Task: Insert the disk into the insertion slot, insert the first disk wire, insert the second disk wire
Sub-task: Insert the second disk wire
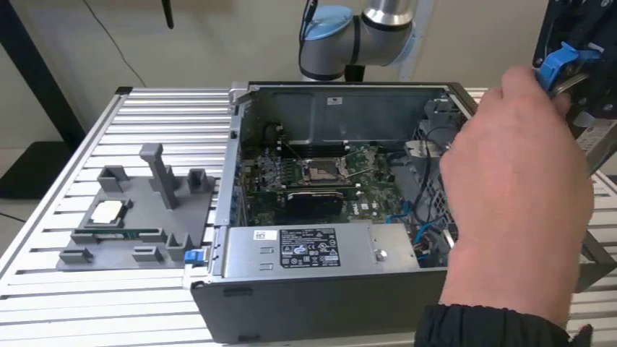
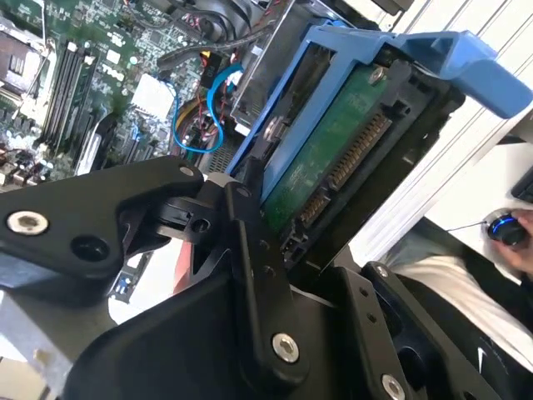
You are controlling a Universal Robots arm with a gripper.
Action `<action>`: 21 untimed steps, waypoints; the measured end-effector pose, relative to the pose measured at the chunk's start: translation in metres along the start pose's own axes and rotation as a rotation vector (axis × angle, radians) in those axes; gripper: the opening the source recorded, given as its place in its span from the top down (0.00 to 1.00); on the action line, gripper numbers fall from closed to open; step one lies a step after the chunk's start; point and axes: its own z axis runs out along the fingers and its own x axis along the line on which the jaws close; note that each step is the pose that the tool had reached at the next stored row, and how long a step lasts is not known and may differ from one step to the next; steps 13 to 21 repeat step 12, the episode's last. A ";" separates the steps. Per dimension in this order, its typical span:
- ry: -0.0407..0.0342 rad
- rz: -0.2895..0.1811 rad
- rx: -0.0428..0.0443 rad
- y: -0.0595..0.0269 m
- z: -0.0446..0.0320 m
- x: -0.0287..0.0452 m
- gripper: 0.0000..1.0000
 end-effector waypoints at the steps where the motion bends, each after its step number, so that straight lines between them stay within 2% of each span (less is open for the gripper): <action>1: 0.0000 0.000 0.0000 0.0000 0.0000 0.0000 0.68; 21: 0.0007 0.000 0.0000 0.0000 0.0007 0.0000 0.68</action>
